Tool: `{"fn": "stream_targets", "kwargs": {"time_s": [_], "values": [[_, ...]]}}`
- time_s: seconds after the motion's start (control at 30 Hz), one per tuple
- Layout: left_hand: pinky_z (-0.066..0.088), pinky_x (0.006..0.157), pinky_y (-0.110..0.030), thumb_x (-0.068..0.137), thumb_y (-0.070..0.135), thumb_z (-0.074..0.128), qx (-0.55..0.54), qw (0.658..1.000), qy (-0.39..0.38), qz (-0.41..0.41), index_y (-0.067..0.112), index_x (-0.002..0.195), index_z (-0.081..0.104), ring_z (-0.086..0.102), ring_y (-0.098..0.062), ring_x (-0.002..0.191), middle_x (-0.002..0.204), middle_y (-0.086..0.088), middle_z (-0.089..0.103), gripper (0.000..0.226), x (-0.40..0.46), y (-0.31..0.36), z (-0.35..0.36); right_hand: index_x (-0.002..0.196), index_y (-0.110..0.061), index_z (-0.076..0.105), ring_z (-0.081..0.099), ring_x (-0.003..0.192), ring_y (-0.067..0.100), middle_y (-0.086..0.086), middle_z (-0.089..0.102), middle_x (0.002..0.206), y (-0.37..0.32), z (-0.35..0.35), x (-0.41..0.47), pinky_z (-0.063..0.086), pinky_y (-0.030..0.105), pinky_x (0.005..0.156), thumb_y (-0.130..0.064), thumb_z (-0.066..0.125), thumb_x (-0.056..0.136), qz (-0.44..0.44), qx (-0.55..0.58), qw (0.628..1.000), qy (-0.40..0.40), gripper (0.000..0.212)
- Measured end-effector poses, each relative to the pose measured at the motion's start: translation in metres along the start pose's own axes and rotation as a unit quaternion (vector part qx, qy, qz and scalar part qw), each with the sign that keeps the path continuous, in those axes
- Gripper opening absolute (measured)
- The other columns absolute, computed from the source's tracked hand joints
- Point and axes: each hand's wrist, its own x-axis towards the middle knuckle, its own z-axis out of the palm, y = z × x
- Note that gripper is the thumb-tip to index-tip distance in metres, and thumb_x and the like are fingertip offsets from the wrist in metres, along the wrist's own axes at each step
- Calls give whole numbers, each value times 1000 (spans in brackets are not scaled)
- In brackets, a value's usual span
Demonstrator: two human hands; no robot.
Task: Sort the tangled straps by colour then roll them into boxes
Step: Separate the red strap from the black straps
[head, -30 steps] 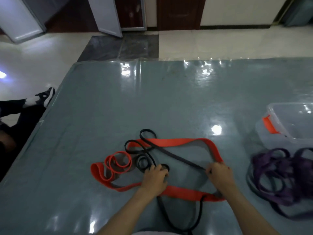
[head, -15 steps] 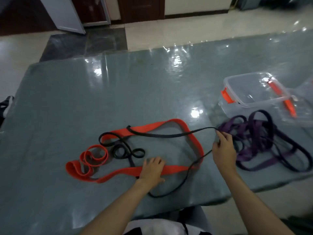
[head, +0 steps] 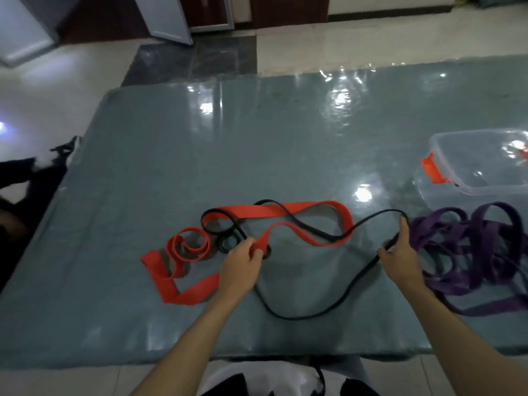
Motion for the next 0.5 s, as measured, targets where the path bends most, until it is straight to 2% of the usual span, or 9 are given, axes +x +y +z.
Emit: {"fn": "stream_targets", "kwargs": {"time_s": [0.03, 0.07, 0.1, 0.17, 0.23, 0.3, 0.37, 0.43, 0.5], "values": [[54, 80, -45, 96, 26, 55, -3, 1000, -9, -2, 18, 97, 65, 67, -31, 91, 94, -7, 72, 13, 2, -4, -11, 162, -41, 4, 63, 117, 42, 15, 60, 137, -2, 5, 4, 54, 55, 93, -13, 70, 89, -6, -14, 1000, 11, 102], [53, 79, -43, 94, 29, 53, -3, 1000, -15, -1, 18, 97, 68, 67, -29, 89, 93, -5, 72, 18, 4, -7, -21, 163, -37, 7, 50, 136, 41, 12, 44, 157, -3, 11, 9, 48, 59, 102, -17, 72, 88, -18, -52, 998, 24, 101], [52, 78, -42, 91, 32, 52, 1, 1000, -18, 0, 18, 93, 68, 66, -26, 87, 90, -2, 71, 21, 4, -10, -30, 163, -33, 11, 33, 150, 39, 10, 24, 169, -6, 16, 13, 39, 64, 110, -22, 74, 89, -27, -102, 994, 29, 99], [48, 73, -40, 91, 30, 53, 31, 999, -17, 1, 17, 83, 60, 63, -25, 83, 85, 2, 65, 17, 7, -20, -44, 163, -31, 18, 8, 158, 36, 8, 1, 174, -19, 23, 25, 24, 72, 117, -37, 73, 92, -8, -157, 987, 32, 91], [49, 74, -42, 92, 23, 57, 72, 997, -9, 12, 19, 80, 58, 62, -26, 85, 85, 4, 60, 12, 14, -32, -52, 158, -30, 34, 2, 159, 36, 8, -3, 174, -31, 30, 44, 18, 72, 119, -41, 73, 92, -9, -187, 982, 24, 78], [52, 81, -43, 92, 18, 60, 79, 996, 6, 28, 21, 88, 67, 63, -23, 91, 94, 6, 60, 8, 23, -42, -56, 144, -31, 56, 7, 159, 36, 5, 3, 174, -41, 39, 62, 18, 65, 119, -37, 74, 91, -58, -226, 972, -8, 57], [52, 92, -41, 95, 17, 61, 54, 997, 13, 46, 20, 103, 71, 62, -22, 102, 112, 6, 58, 13, 32, -50, -55, 130, -26, 68, 19, 156, 36, 2, 14, 173, -56, 46, 76, 26, 58, 120, -28, 72, 93, -116, -228, 966, -39, 38], [51, 98, -45, 98, 30, 49, 58, 997, -2, 52, 18, 113, 66, 61, -28, 109, 128, 4, 50, 26, 41, -51, -51, 120, -17, 71, 46, 142, 37, 7, 37, 164, -72, 50, 83, 44, 50, 109, -20, 69, 94, -126, -194, 971, -58, 27], [52, 96, -50, 96, 38, 37, 85, 995, -15, 55, 18, 115, 62, 60, -31, 109, 132, 3, 47, 38, 49, -50, -46, 118, -17, 61, 64, 112, 39, 13, 63, 134, -87, 51, 87, 51, 45, 88, -16, 65, 94, -109, -172, 976, -80, 24]]}}
